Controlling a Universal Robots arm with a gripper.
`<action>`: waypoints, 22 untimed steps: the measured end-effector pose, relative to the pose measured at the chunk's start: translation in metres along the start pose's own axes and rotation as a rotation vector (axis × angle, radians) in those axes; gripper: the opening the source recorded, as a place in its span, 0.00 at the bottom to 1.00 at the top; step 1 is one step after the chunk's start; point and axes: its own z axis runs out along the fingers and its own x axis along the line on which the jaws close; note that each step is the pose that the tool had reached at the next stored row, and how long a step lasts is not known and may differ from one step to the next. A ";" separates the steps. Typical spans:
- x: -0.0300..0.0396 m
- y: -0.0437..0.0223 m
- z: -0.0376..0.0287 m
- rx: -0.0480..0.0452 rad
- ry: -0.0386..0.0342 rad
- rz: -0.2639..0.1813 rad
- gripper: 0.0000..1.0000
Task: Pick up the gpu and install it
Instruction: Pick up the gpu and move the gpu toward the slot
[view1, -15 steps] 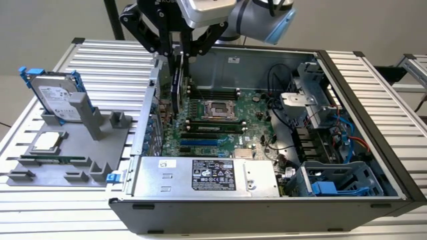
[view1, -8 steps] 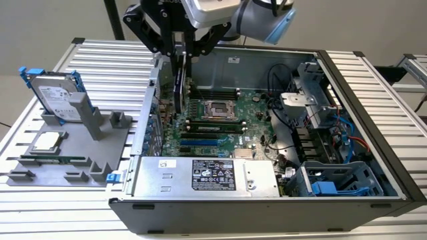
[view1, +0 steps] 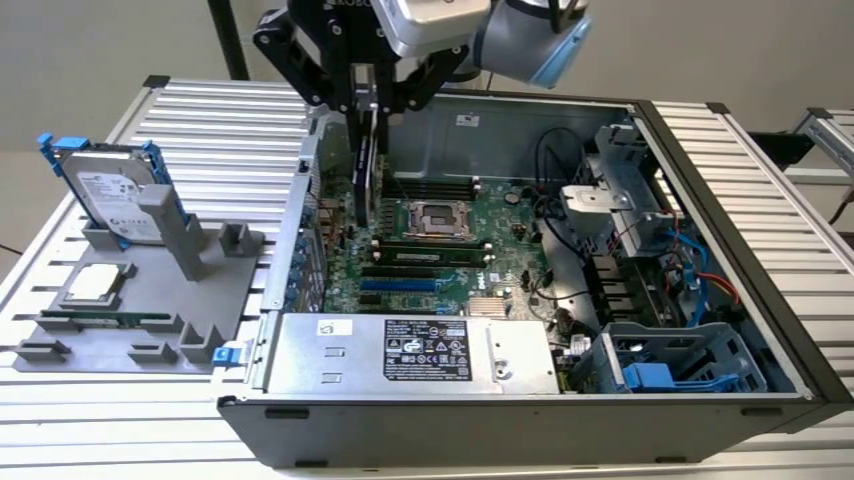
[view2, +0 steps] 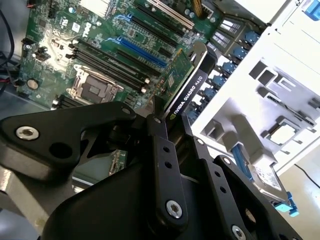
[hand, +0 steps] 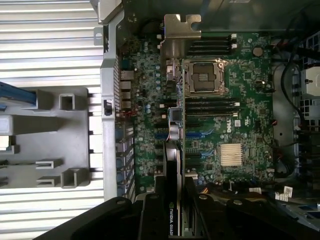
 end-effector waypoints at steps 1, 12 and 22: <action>-0.0004 0.0000 0.0000 0.0000 0.0000 0.000 0.00; -0.0061 0.0003 0.0002 0.0000 0.0000 0.000 0.00; -0.0121 0.0007 0.0005 -0.0001 0.0000 0.000 0.00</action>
